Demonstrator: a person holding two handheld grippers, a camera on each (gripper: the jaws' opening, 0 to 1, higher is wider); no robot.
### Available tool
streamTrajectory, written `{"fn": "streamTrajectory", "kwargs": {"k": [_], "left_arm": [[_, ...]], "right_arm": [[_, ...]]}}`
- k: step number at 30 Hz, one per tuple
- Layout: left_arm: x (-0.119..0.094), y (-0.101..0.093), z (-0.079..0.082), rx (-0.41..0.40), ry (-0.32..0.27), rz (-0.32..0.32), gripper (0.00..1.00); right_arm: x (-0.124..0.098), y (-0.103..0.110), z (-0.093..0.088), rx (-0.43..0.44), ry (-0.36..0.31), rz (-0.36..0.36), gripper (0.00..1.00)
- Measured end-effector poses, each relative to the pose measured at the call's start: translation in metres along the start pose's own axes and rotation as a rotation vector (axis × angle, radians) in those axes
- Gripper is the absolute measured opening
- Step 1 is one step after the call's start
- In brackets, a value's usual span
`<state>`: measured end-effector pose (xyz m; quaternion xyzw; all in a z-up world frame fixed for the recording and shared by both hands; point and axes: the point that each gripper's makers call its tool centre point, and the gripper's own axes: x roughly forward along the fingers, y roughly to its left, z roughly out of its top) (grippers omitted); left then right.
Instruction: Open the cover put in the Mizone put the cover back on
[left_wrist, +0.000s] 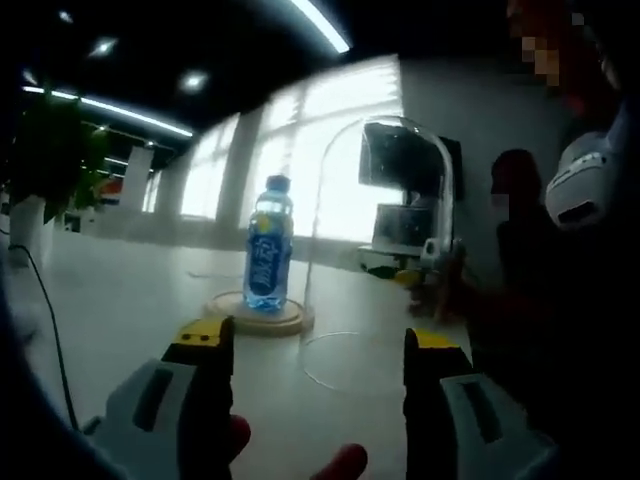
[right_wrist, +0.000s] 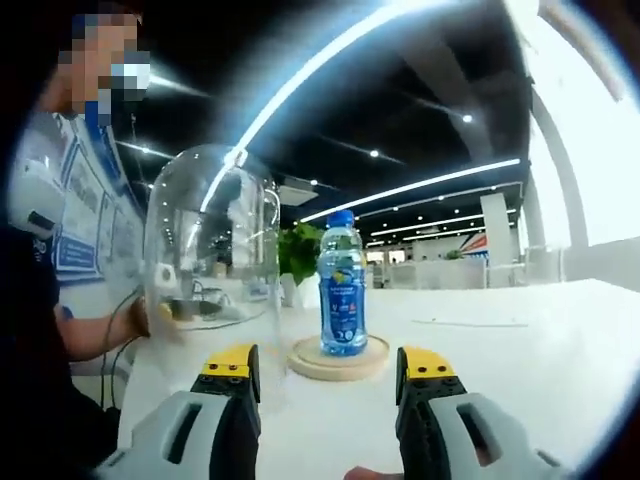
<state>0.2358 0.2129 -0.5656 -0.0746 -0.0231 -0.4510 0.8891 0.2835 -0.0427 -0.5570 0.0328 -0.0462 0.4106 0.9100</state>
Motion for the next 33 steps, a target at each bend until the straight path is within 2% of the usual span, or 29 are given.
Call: {"fn": "streamTrajectory", "kwargs": {"k": [5,10,12,18,27,33], "left_arm": [[-0.001,-0.005,0.007,-0.025,-0.034,-0.030,0.64],[0.002,-0.014,0.013,-0.042,-0.058,-0.077,0.70],[0.005,-0.015,0.014,-0.046,-0.060,-0.083,0.71],[0.014,-0.015,0.013,-0.023,-0.034,-0.086,0.71],[0.035,-0.033,0.019,0.002,0.009,-0.167,0.71],[0.047,-0.036,0.019,0.024,0.027,-0.194,0.71]], "right_arm": [[0.000,0.006,0.005,0.020,-0.024,0.035,0.53],[0.002,0.025,0.006,0.004,-0.016,0.120,0.56],[0.002,0.039,0.006,0.026,-0.004,0.191,0.58],[0.008,0.060,0.004,0.020,0.025,0.269,0.64],[0.022,0.086,0.005,0.034,0.029,0.362,0.68],[0.031,0.090,0.007,0.030,0.043,0.391,0.69]]}}
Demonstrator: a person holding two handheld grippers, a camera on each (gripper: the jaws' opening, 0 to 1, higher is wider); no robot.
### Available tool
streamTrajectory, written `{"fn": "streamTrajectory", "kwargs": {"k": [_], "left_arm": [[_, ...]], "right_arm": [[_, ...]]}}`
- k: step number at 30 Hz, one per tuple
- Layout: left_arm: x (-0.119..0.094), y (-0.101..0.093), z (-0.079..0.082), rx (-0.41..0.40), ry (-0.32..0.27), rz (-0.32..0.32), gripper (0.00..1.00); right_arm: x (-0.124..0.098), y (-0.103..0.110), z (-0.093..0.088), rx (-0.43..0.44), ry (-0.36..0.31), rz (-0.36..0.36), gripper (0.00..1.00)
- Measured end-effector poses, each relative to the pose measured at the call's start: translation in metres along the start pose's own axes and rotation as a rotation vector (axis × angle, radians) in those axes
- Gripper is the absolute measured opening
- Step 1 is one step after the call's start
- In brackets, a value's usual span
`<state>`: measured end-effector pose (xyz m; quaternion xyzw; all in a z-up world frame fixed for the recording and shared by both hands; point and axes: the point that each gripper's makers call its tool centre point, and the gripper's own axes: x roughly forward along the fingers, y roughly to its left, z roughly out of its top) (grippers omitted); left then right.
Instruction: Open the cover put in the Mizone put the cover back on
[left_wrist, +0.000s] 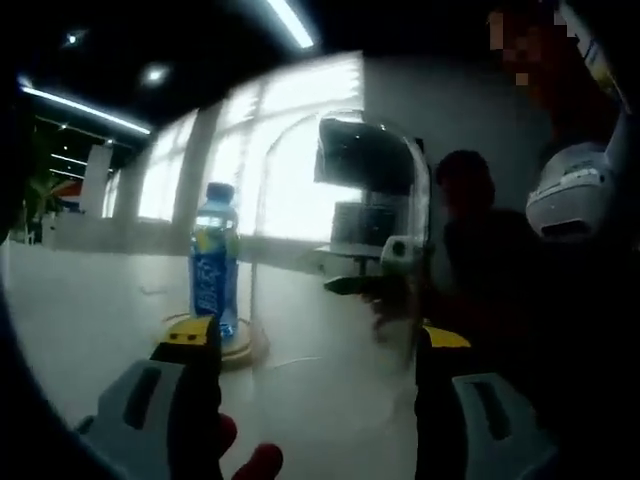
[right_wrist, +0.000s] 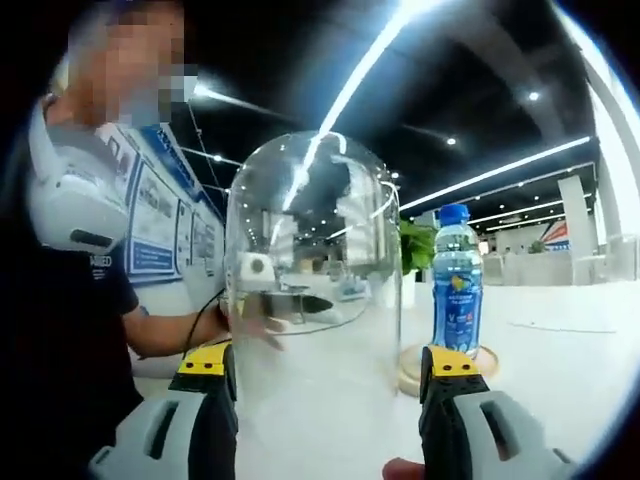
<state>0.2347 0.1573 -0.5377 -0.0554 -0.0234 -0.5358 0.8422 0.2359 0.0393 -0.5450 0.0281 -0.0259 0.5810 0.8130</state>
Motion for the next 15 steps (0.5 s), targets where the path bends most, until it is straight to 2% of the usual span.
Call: {"fn": "streamTrajectory", "kwargs": {"k": [7,15], "left_arm": [[0.009,-0.005,0.003,0.001,0.010,-0.054,0.69],[0.023,-0.007,0.003,-0.010,0.032,-0.099,0.73]], "right_arm": [[0.011,-0.001,0.003,-0.016,0.034,0.042,0.72],[0.024,0.000,0.007,-0.027,0.061,0.099,0.78]]}}
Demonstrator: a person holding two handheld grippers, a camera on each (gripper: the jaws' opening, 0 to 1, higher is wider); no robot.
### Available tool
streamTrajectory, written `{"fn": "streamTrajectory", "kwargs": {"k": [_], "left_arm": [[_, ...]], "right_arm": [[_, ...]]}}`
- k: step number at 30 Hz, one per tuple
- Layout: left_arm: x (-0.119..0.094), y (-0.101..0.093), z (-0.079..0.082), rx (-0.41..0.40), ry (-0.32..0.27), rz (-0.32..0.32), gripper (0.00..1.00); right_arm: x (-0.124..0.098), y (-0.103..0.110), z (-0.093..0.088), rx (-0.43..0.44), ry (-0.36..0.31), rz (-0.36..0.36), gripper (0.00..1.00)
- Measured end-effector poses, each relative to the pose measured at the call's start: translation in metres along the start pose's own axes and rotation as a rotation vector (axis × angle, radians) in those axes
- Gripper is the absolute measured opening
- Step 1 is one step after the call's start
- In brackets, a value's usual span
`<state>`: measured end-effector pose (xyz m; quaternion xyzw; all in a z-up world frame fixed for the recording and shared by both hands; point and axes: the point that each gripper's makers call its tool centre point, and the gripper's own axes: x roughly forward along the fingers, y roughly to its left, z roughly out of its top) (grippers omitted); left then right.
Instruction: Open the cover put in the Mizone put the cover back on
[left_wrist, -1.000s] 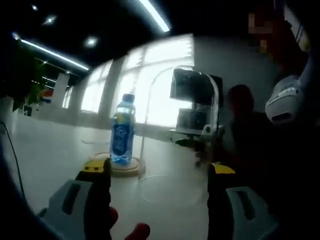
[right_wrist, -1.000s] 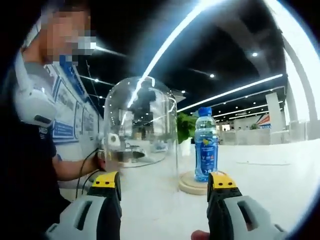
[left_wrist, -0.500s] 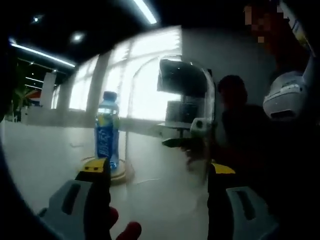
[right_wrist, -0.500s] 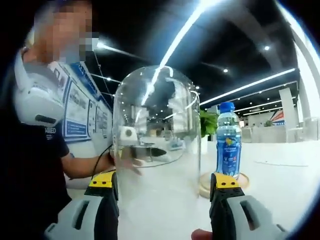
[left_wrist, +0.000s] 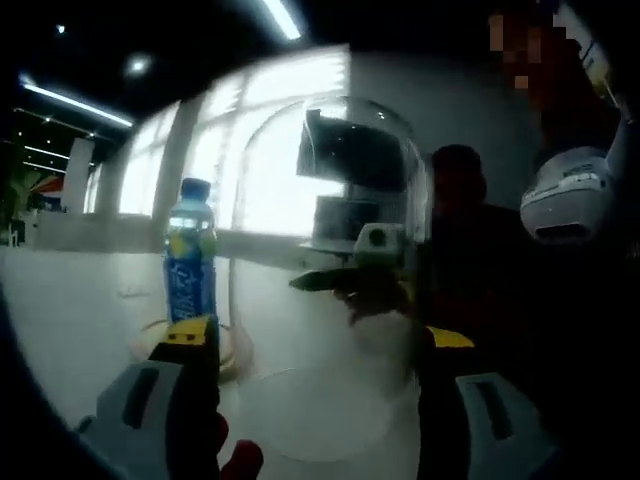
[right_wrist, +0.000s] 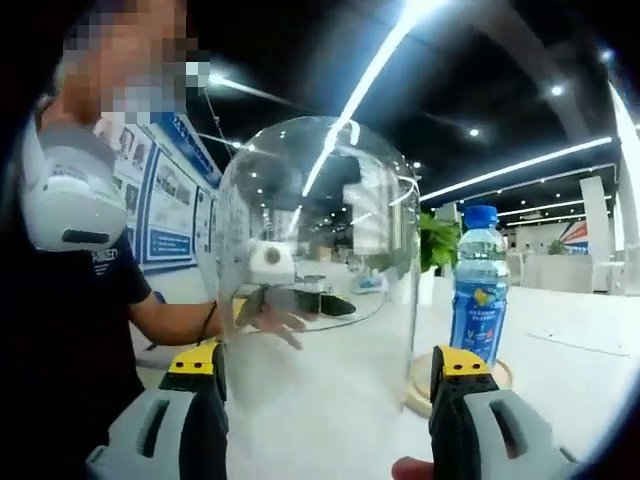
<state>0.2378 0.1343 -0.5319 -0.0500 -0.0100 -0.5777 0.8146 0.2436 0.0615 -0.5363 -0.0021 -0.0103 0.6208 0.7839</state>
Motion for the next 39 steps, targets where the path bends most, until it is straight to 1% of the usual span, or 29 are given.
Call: {"fn": "streamTrajectory", "kwargs": {"k": [2,5,7,13,17,20,27,30,34,39], "left_arm": [[0.002,-0.001,0.000,-0.004,0.005,-0.014,0.73],[0.006,-0.002,-0.001,-0.006,0.016,-0.026,0.74],[0.008,-0.002,-0.001,-0.002,0.024,-0.032,0.74],[0.012,-0.002,0.000,0.005,0.033,-0.044,0.75],[0.012,-0.002,-0.001,0.002,0.032,-0.051,0.75],[0.014,-0.001,-0.002,0.000,0.029,-0.057,0.75],[0.017,-0.001,-0.002,-0.002,0.034,-0.077,0.76],[0.018,-0.001,-0.003,-0.006,0.027,-0.081,0.77],[0.019,-0.001,-0.003,-0.008,0.023,-0.086,0.78],[0.021,-0.001,-0.003,-0.011,0.035,-0.107,0.78]], "right_arm": [[0.004,0.002,-0.001,0.002,0.004,0.017,0.78],[0.009,0.006,-0.005,0.011,0.030,0.043,0.76],[0.012,0.007,-0.007,0.017,0.044,0.050,0.77],[0.020,0.008,-0.007,0.010,0.066,0.057,0.82],[0.024,0.008,-0.008,0.006,0.089,0.059,0.84],[0.025,0.008,-0.008,0.007,0.095,0.064,0.85],[0.030,0.009,-0.008,0.012,0.075,0.071,0.88],[0.031,0.009,-0.008,0.015,0.041,0.072,0.89],[0.031,0.008,-0.007,0.016,0.018,0.077,0.89],[0.032,0.008,-0.006,0.015,0.009,0.093,0.89]]}}
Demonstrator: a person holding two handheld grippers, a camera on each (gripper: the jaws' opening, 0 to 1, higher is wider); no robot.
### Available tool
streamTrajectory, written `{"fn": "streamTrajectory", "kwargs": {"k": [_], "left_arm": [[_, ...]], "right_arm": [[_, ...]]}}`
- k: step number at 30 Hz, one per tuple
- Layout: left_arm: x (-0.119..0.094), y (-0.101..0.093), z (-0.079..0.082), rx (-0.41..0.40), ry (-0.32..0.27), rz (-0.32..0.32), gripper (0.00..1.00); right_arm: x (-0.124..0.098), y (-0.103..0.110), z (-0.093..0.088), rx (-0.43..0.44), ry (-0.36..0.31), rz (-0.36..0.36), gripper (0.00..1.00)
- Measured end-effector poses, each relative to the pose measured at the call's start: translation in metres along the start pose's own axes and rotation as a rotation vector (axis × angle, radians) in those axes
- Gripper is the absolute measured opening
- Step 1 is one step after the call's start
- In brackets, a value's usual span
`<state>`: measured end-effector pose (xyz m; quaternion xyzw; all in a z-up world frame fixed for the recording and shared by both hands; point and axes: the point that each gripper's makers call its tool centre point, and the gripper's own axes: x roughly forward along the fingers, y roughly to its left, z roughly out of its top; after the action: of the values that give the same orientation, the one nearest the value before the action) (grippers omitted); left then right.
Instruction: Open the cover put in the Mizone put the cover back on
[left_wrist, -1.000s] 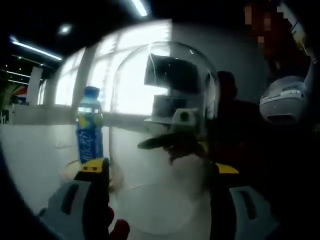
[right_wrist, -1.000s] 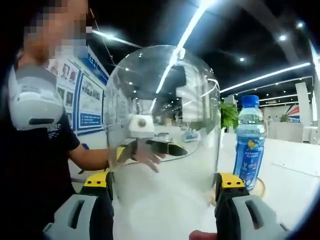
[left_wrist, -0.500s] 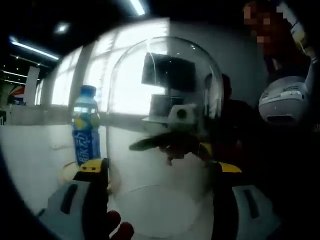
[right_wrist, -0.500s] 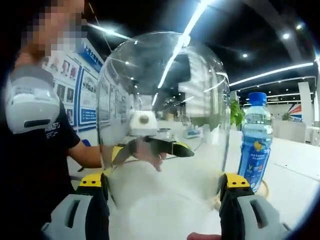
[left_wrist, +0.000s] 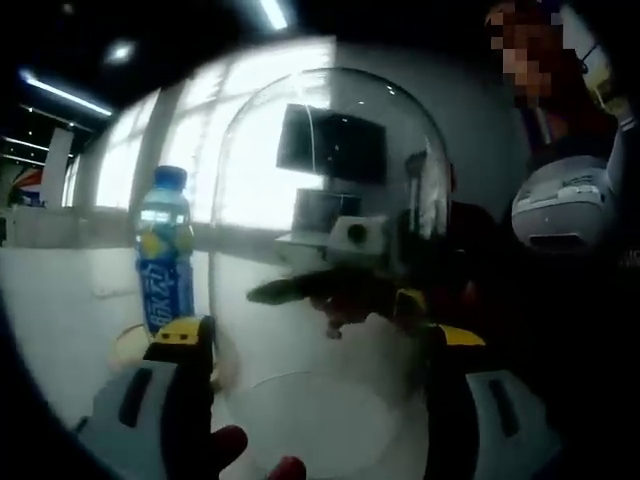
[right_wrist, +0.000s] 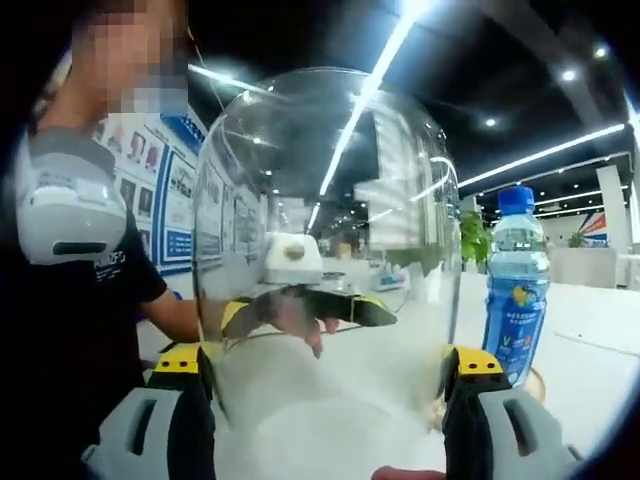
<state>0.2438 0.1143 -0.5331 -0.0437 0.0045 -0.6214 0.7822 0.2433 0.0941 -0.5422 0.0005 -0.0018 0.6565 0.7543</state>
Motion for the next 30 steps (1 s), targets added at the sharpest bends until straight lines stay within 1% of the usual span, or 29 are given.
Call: {"fn": "streamTrajectory", "kwargs": {"k": [2,4,9,11,15,20,27,30], "left_arm": [[0.0007,0.0004,-0.0004,0.001,0.009,-0.005,0.78],[0.0011,0.0002,-0.0009,-0.001,0.013,-0.010,0.78],[0.0011,0.0004,-0.0007,-0.001,-0.002,-0.021,0.78],[0.0012,0.0001,-0.0004,-0.002,-0.013,-0.022,0.78],[0.0014,-0.0005,-0.0001,0.004,-0.021,-0.022,0.77],[0.0025,-0.0023,-0.0001,0.009,-0.025,-0.013,0.76],[0.0056,-0.0042,-0.0003,0.015,-0.006,-0.007,0.76],[0.0064,-0.0055,0.0008,0.010,0.008,-0.002,0.76]], "right_arm": [[0.0002,-0.0004,-0.0001,0.000,0.005,0.007,0.90],[0.0008,-0.0008,0.0000,0.002,0.024,0.012,0.90],[0.0008,-0.0009,-0.0014,-0.001,0.047,0.018,0.90],[0.0006,-0.0009,-0.0014,0.000,0.044,0.018,0.90],[0.0001,-0.0008,-0.0003,0.000,0.014,0.018,0.90],[-0.0012,-0.0001,0.0007,0.005,0.011,0.024,0.90],[-0.0048,0.0019,0.0021,0.008,0.007,0.027,0.90],[-0.0061,0.0030,0.0054,0.008,0.000,0.028,0.90]]}}
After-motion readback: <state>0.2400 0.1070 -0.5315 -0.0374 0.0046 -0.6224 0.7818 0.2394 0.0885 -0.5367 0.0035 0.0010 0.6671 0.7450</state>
